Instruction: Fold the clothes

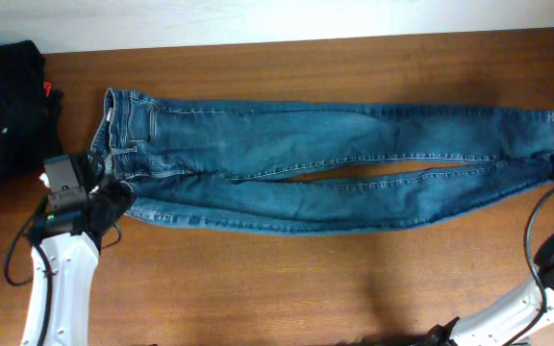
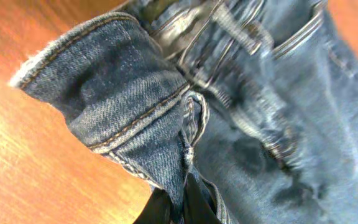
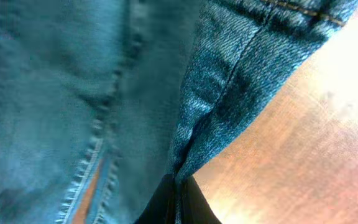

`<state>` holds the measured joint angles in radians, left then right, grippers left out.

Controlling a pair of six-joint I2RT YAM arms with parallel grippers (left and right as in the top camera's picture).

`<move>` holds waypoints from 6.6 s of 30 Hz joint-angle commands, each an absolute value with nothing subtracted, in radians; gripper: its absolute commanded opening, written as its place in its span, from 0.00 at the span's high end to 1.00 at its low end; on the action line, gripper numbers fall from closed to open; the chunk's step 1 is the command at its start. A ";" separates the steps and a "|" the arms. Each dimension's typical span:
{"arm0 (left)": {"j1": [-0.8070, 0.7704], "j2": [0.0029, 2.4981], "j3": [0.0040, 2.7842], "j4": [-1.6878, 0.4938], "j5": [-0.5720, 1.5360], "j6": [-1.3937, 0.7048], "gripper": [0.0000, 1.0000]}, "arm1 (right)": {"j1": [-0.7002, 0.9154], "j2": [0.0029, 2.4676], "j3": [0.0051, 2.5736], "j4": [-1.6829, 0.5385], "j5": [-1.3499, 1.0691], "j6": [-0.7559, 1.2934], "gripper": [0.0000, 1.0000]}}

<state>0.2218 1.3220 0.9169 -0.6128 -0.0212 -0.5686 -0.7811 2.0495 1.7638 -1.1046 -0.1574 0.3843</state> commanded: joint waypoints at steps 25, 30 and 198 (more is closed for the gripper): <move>0.224 1.388 1.029 -0.293 -0.040 -0.556 0.99 | -0.764 2.041 1.858 -1.050 -0.118 0.526 0.96; 0.224 1.457 1.030 -0.213 -0.040 -0.556 0.99 | -0.764 2.041 1.858 -1.030 -0.119 0.526 0.96; -0.204 2.274 1.683 -1.036 -0.049 -0.288 1.00 | -0.164 2.251 1.645 -1.168 -0.120 -0.003 0.96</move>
<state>-0.1398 2.2459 1.7210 -0.9703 -0.1104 -0.2295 -0.1326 2.2322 1.6768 -1.1259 -0.1600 -0.0010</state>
